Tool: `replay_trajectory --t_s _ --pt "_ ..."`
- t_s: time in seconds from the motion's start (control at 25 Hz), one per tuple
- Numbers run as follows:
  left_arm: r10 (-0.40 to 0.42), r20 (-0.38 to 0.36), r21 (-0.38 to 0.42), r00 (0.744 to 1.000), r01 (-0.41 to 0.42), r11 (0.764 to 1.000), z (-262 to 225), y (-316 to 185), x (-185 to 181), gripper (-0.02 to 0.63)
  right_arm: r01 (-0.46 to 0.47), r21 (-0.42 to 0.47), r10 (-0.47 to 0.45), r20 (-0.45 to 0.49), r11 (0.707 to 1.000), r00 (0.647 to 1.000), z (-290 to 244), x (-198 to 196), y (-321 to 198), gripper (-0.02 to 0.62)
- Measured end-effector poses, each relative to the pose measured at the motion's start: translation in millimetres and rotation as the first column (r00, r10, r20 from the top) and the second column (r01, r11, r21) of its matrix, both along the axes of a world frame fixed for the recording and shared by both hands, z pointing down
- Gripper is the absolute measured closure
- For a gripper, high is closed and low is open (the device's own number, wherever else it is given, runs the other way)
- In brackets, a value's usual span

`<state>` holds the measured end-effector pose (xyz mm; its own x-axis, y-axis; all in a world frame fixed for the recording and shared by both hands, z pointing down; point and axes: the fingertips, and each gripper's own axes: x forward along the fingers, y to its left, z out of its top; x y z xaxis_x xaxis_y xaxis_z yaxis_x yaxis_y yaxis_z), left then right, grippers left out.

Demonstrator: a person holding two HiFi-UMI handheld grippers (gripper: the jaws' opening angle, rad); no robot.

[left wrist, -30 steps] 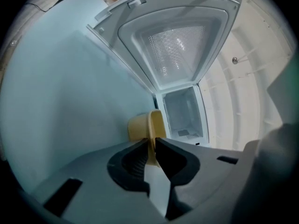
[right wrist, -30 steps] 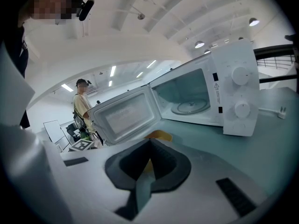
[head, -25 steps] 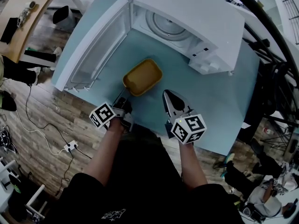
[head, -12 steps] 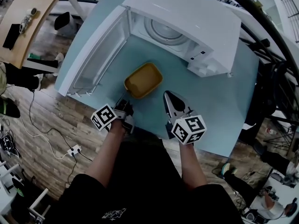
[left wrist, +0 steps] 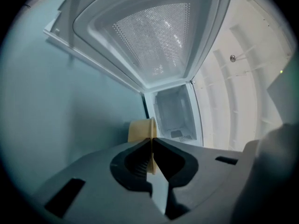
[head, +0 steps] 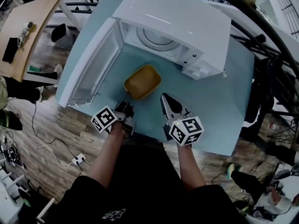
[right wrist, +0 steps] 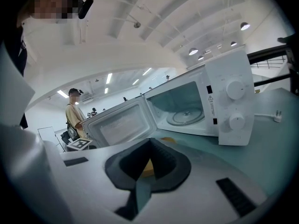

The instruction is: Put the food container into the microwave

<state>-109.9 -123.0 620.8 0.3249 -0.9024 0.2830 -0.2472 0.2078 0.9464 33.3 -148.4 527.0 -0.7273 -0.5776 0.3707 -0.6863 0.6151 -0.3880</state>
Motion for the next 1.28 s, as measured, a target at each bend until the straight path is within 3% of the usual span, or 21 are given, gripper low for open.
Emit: replay_trajectory --t_s 1.28 --pt "0.116 -0.047 0.112 0.992 -0.11 0.988 -36 -75 13 0.584 -0.119 0.009 0.119 0.009 0.993 0.993 -9 5 -40 0.589"
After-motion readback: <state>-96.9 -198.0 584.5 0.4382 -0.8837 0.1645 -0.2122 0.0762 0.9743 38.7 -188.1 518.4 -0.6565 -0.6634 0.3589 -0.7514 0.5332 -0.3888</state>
